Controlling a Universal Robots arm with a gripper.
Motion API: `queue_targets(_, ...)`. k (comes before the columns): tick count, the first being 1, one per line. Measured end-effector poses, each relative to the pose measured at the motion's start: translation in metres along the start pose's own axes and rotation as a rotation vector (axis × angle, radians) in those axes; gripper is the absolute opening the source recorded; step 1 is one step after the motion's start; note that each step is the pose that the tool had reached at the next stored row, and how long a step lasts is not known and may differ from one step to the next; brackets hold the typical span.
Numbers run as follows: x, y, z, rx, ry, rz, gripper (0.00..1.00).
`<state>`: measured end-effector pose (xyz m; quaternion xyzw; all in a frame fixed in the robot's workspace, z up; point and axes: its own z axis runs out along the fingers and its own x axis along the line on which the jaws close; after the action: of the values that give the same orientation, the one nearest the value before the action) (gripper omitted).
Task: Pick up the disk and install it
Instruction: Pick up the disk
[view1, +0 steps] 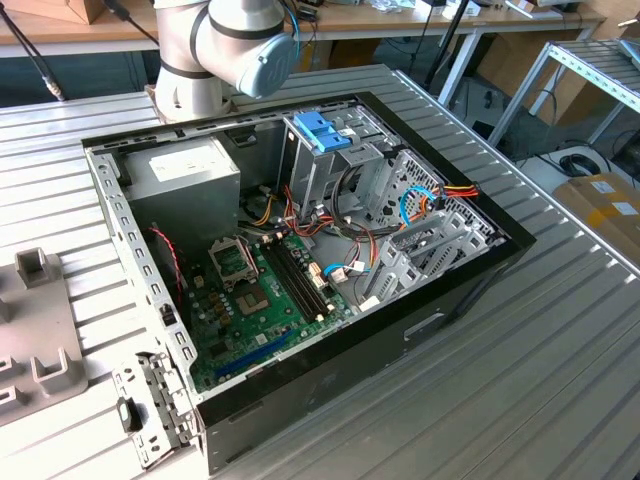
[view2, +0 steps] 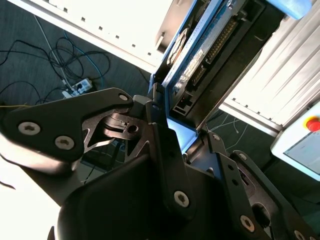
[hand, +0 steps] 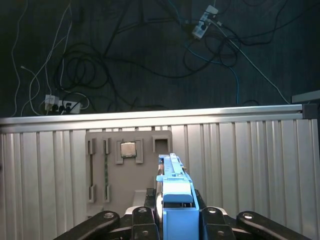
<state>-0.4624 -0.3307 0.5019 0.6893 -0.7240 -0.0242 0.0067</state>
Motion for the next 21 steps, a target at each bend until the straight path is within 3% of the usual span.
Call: queue_targets(21, -0.0004, -0.0082, -0.0003, 0.0001, 0.0014, 0.000, 0.37)
